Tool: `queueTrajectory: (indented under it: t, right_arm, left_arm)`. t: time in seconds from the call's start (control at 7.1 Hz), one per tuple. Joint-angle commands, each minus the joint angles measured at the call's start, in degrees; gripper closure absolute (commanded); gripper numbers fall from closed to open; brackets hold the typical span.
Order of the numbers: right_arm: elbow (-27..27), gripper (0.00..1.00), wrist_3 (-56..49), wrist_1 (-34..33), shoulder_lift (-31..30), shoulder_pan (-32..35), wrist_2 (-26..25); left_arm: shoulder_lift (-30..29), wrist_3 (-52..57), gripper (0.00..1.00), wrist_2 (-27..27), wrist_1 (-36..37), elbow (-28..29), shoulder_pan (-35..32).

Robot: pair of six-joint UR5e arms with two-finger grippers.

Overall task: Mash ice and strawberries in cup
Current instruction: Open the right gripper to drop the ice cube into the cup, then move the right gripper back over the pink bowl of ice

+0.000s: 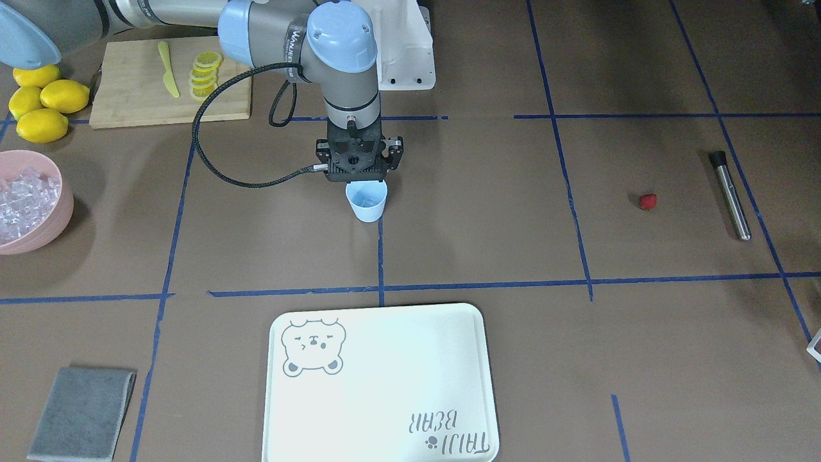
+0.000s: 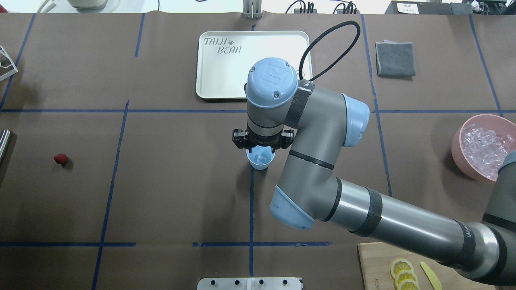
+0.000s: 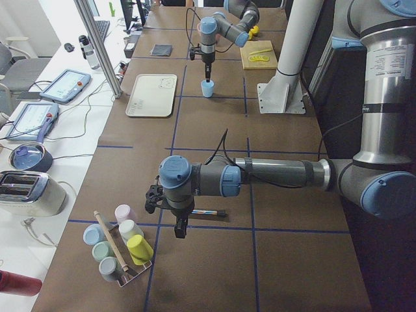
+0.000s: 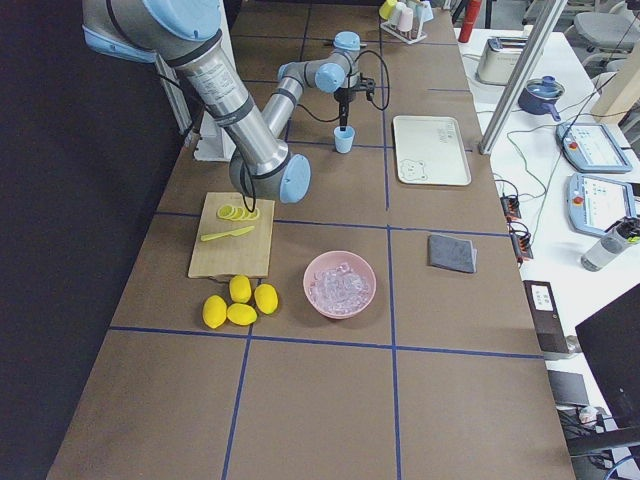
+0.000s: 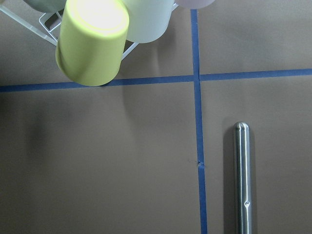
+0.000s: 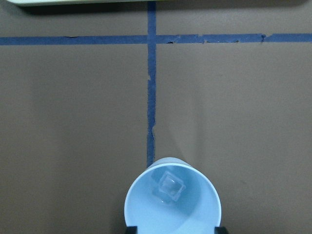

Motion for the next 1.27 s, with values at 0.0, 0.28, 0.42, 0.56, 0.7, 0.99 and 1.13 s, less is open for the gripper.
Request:
queueTrajectory:
  t: [0.0,0.28,0.42,0.56,0.7,0.99,1.13]
  right_arm:
    - [2.6,0.01,-0.2,-0.3,0.0,1.7,0.3]
    - [15.1,0.01,-2.9,-3.3,-7.6,6.8,1.0]
    - [22.9,0.01,-6.1,-3.5,-14.9,10.1,1.1]
    - [27.9,0.01,-11.3,-3.5,-20.9,13.9,4.0]
    - [30.2,0.01,-15.9,-3.0,-27.3,19.7,10.0]
    - [31.2,0.01,-32.5,-1.2,-40.8,30.3,13.5]
    - [30.3,0.01,-37.0,2.3,-47.7,35.4,16.4]
  left_arm:
    - [0.0,0.1,0.00,0.0,0.0,0.1,0.0]
    - [-0.1,0.0,0.00,0.0,0.0,0.0,0.0]
    - [-0.1,-0.1,0.00,0.0,0.0,-0.3,0.0]
    - [-0.1,-0.2,0.00,-0.1,0.0,-0.6,0.0]
    - [-0.1,-0.3,0.00,-0.1,0.0,-1.0,0.0]
    - [-0.1,-0.3,0.00,-0.1,0.0,-1.2,0.0]
    - [-0.1,-0.3,0.00,-0.1,0.0,-1.3,0.0]
